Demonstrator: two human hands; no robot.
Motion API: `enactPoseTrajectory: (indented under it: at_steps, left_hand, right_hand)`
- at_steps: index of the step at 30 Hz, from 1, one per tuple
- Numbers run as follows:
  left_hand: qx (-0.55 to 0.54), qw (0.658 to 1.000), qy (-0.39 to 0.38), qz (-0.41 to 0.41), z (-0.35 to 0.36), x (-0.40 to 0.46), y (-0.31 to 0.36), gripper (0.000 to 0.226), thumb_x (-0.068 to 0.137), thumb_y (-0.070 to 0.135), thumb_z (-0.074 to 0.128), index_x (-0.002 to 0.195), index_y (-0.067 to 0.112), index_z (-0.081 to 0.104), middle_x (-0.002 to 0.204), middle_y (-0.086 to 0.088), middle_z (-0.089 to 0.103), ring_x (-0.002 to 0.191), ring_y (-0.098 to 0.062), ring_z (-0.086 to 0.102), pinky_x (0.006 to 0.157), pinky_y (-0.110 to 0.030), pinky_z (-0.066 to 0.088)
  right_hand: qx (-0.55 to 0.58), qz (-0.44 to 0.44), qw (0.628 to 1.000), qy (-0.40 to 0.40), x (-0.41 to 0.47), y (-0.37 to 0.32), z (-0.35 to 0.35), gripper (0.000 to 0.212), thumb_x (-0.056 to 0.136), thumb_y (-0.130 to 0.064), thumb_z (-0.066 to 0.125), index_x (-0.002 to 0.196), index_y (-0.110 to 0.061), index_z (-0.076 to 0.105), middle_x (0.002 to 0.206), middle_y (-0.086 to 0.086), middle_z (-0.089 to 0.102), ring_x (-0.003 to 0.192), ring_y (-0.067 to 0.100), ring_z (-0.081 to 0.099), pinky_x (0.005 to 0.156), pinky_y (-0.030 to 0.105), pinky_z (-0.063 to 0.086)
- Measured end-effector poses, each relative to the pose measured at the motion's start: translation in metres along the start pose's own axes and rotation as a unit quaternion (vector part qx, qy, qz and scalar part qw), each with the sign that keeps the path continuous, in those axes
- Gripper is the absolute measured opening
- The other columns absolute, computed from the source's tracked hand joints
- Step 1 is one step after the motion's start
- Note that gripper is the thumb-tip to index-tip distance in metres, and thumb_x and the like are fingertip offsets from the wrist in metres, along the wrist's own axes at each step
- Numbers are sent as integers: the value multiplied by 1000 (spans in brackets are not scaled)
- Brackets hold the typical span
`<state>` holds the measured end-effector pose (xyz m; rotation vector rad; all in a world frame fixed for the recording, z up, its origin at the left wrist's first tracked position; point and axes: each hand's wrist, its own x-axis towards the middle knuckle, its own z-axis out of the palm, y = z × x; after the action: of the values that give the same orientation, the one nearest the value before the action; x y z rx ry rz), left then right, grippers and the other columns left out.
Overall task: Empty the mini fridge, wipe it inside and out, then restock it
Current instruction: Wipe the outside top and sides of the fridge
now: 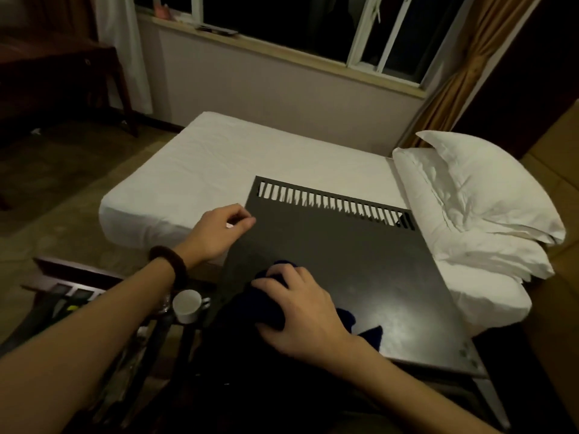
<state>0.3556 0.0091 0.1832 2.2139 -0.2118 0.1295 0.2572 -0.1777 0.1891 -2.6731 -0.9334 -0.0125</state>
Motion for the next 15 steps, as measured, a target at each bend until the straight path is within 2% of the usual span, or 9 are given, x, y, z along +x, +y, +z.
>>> enactPoseTrajectory:
  at_steps: [2,4,6,8,9,10,11,13,15]
  left_hand:
    - [-158,986,-20,-54,-26,-17,-7,18,97,25,43,91,16,57,91,2,63,89,-14,59,83,-31,44]
    - [-316,942,-78,-85,-50,-39,-13,28,93,44,44,97,19,57,100,0,64,96,-19,60,86,-34,47]
    - [-458,875,-134,-82,-71,-61,-16,63,65,66,66,110,23,57,110,-3,67,102,-20,63,86,-34,52]
    - [-575,801,-154,-68,-86,-74,-20,93,41,63,82,118,22,53,110,0,68,101,-16,65,77,-29,56]
    - [-591,791,-141,-68,-90,-78,-22,99,36,59,85,121,21,50,109,1,69,100,-15,65,73,-26,55]
    - [-579,804,-114,-71,-93,-79,-23,101,38,53,87,125,21,47,109,2,68,100,-15,65,72,-25,55]
    - [-544,832,-80,-69,-95,-81,-24,97,45,47,87,128,22,44,110,3,66,102,-15,64,74,-26,55]
    - [-457,887,20,-61,-95,-84,-33,70,64,30,78,126,22,46,110,5,63,101,-10,62,81,-26,54]
    - [-452,887,72,-68,-98,-90,-47,41,75,15,68,112,26,54,103,8,64,92,-4,64,77,-22,54]
  right_hand:
    - [92,37,991,93,22,-24,11,52,76,-47,63,122,-30,47,123,-6,44,112,16,46,89,36,47]
    - [196,76,957,198,51,-49,14,47,73,-44,65,114,-24,52,114,-4,51,104,10,52,89,28,45]
    - [295,116,908,273,80,-73,10,41,72,-36,68,108,-24,52,109,-1,55,100,9,54,87,23,44]
    - [395,158,854,300,107,-96,3,34,76,-34,68,103,-32,48,109,-1,57,101,10,56,88,29,48]
    - [436,170,831,301,118,-105,2,30,80,-32,67,103,-33,47,109,-1,57,102,11,57,89,33,50]
    - [461,177,820,289,128,-114,2,27,85,-29,64,106,-30,48,111,0,57,104,13,57,90,37,50]
    - [467,178,825,263,137,-123,1,25,90,-25,59,112,-23,48,115,4,57,108,17,57,93,40,49]
    - [492,155,839,175,147,-132,2,27,97,-24,45,122,-12,46,125,10,53,118,21,51,101,43,43]
    - [528,141,835,71,146,-135,-2,27,100,-24,37,124,-18,47,127,5,52,121,18,49,103,40,42]
